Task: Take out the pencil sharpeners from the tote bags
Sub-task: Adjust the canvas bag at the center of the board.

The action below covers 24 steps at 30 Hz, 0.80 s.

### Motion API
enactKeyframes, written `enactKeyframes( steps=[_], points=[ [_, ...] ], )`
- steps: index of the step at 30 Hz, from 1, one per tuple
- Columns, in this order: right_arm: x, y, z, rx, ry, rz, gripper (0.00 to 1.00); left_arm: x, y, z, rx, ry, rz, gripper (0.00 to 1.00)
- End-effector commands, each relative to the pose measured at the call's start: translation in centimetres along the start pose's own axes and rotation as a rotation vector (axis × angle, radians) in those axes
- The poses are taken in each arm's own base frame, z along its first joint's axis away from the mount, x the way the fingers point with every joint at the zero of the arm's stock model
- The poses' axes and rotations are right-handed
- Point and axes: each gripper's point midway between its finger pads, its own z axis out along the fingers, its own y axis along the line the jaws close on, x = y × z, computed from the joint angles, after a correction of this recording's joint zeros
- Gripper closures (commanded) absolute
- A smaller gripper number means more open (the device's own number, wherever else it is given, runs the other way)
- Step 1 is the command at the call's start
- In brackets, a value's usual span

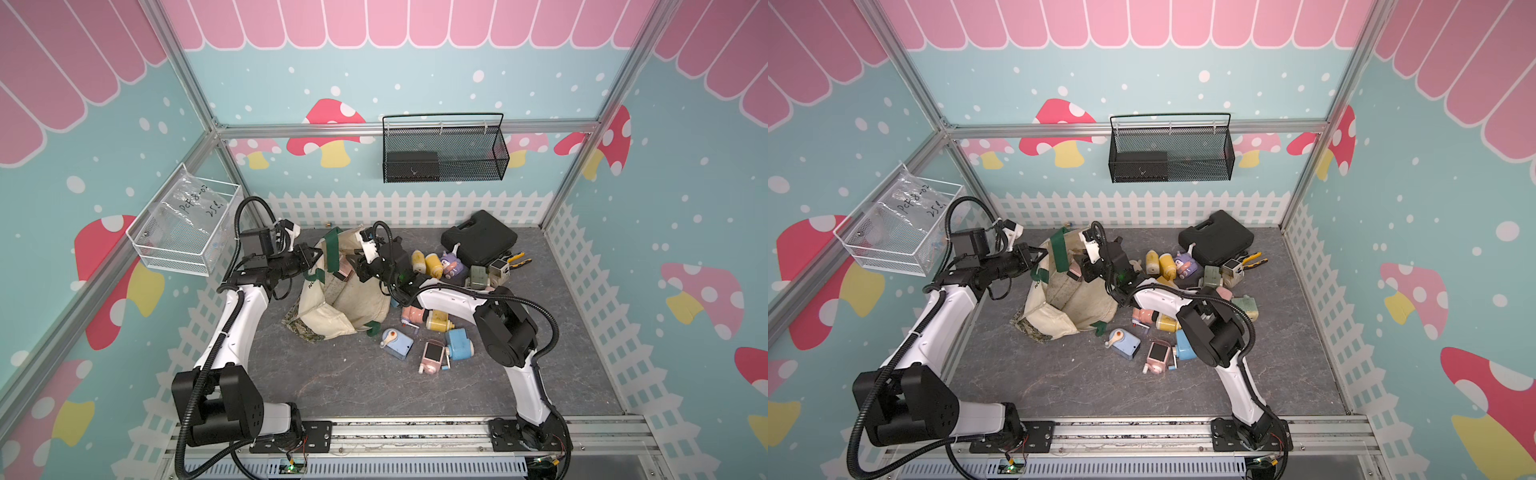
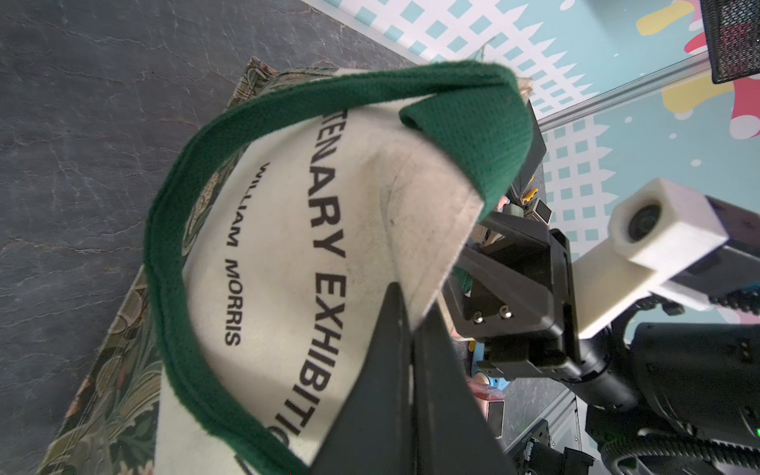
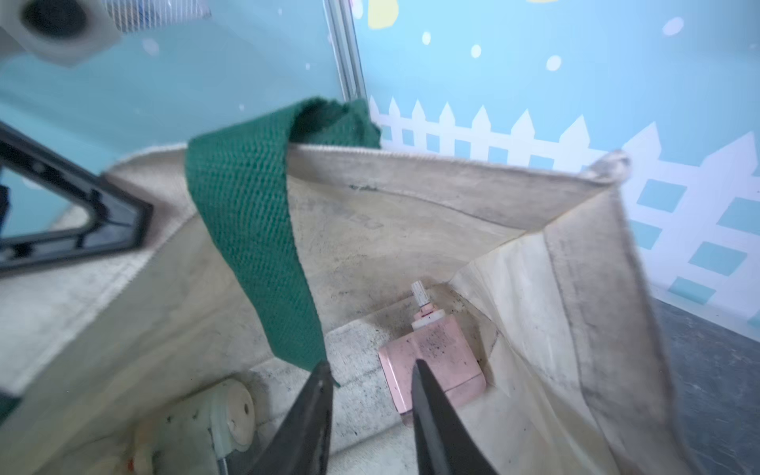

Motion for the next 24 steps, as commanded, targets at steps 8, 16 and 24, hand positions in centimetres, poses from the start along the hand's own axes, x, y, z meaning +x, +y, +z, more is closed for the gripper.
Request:
enactKeyframes(
  steps=[8,16,24],
  points=[
    [9.7,0.4,2.5,0.177,0.251,0.336,0.32,0.4,-1.7,0.3,0.028,0.012,0.044,1.0],
    [11.8,-3.2,4.0,0.254,0.206,0.66,0.24,2.4,-4.1,-0.2,0.032,0.034,0.112,1.0],
    [9.6,-3.6,8.2,0.046,0.086,0.823,0.23,5.1,-6.9,-2.6,0.181,0.065,0.15,1.0]
  ],
)
